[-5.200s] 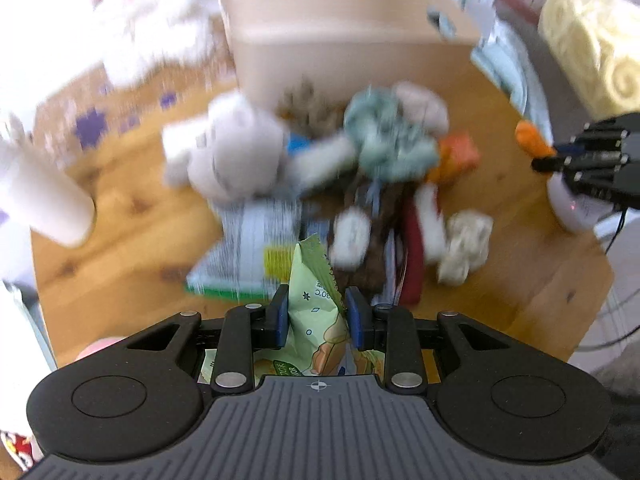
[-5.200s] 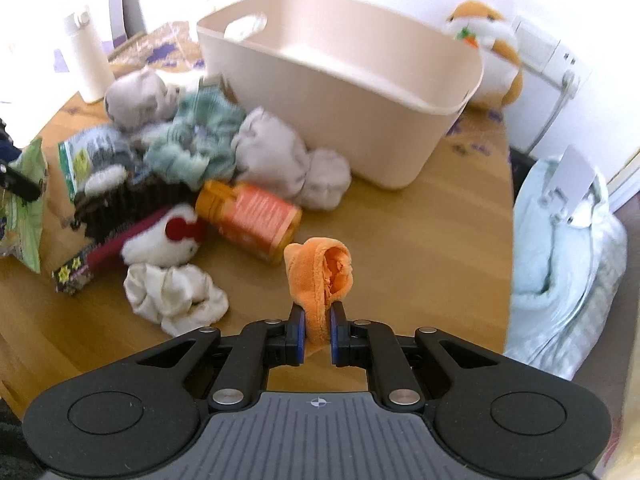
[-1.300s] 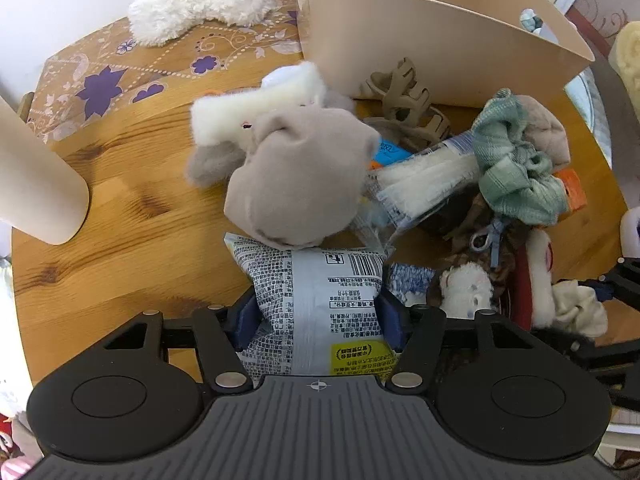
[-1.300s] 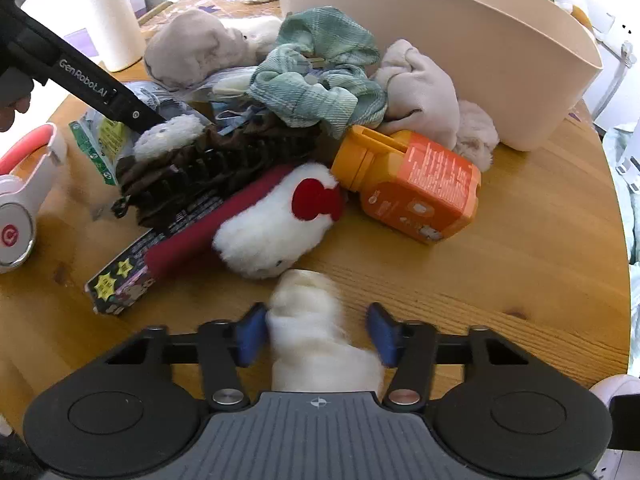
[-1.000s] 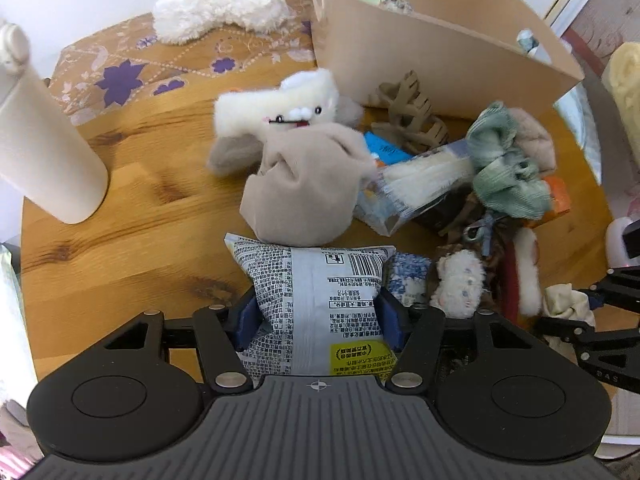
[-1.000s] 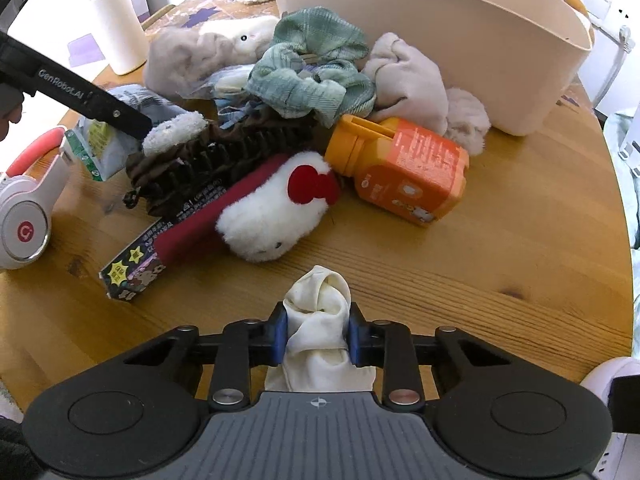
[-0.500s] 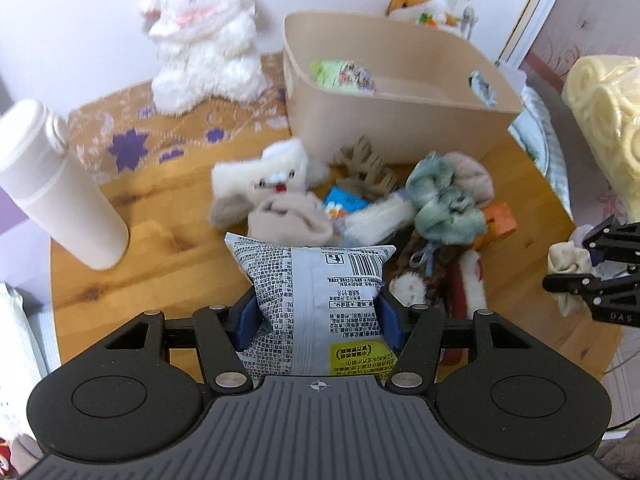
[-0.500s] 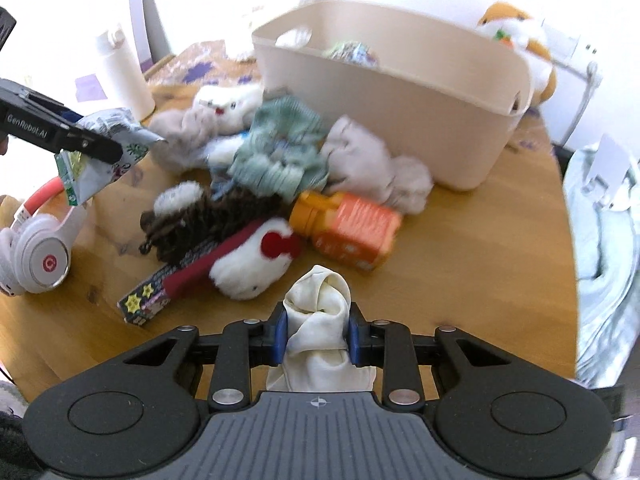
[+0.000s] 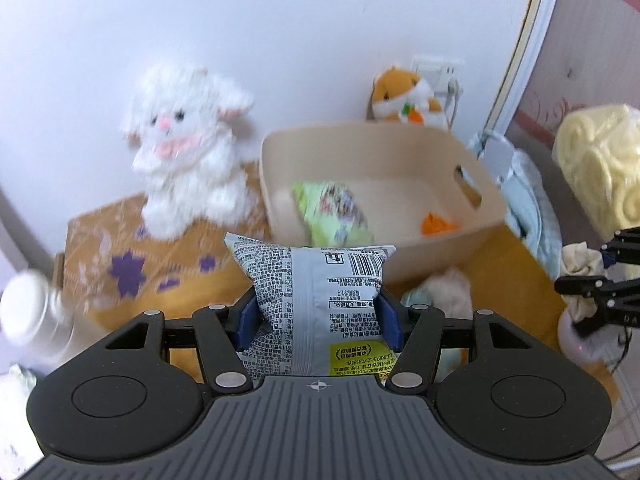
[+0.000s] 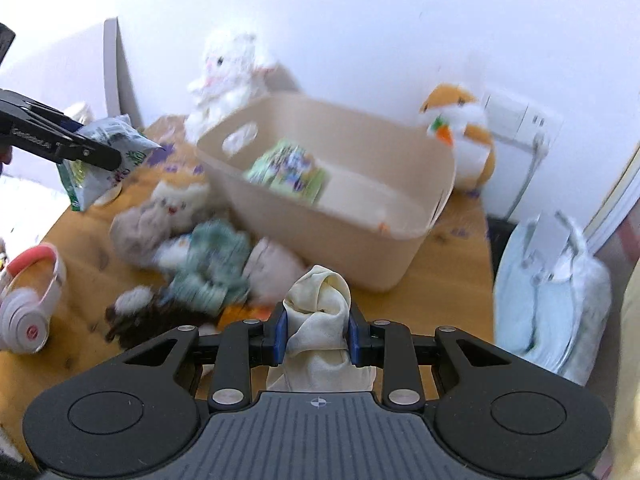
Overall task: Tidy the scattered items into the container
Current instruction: 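Carry both items to the basket and release them inside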
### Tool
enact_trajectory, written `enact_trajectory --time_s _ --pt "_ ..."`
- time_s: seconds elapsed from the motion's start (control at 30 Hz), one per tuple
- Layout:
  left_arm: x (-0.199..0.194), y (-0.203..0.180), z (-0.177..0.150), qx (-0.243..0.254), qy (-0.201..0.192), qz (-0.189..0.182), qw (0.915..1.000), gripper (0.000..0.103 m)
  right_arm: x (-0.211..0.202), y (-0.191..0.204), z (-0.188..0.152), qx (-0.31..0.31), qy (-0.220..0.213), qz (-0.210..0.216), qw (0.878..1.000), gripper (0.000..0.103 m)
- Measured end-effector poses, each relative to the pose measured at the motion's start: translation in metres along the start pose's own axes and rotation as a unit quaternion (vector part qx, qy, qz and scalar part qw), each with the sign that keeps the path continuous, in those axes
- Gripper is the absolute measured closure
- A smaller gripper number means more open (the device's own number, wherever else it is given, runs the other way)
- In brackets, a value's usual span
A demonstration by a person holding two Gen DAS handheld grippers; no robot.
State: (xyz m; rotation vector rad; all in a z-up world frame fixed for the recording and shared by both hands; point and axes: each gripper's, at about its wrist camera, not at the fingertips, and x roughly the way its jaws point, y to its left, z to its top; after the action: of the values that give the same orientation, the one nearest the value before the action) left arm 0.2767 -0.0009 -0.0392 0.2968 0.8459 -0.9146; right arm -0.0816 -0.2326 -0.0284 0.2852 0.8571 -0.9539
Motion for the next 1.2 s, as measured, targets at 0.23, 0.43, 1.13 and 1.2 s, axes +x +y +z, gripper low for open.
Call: enact_trajectory --time_s 0.23,0.43,1.13,1.2 --pt "0.018 -0.014 0.042 -0.014 -0.029 -0.009 0.9994 0.043 0.009 -0.014 0.039 -0.02 -0.02 -0.016 0.999 0.076" --pt "0.04 -0.031 0.074 -0.024 -0.049 -0.006 0.9985 0.043 0.027 -0.019 0.073 -0.031 -0.03 -0.023 0.999 0.065" --pt "0.173 -0.071 0.09 -0.012 0.063 0.032 0.9974 0.042 0.15 -0.053 0.095 -0.005 0.037 -0.012 0.999 0.062" --pt "0.176 -0.072 0.087 -0.001 0.059 0.036 0.9976 0.035 0.154 -0.053 0.094 -0.004 0.039 -0.011 0.999 0.06"
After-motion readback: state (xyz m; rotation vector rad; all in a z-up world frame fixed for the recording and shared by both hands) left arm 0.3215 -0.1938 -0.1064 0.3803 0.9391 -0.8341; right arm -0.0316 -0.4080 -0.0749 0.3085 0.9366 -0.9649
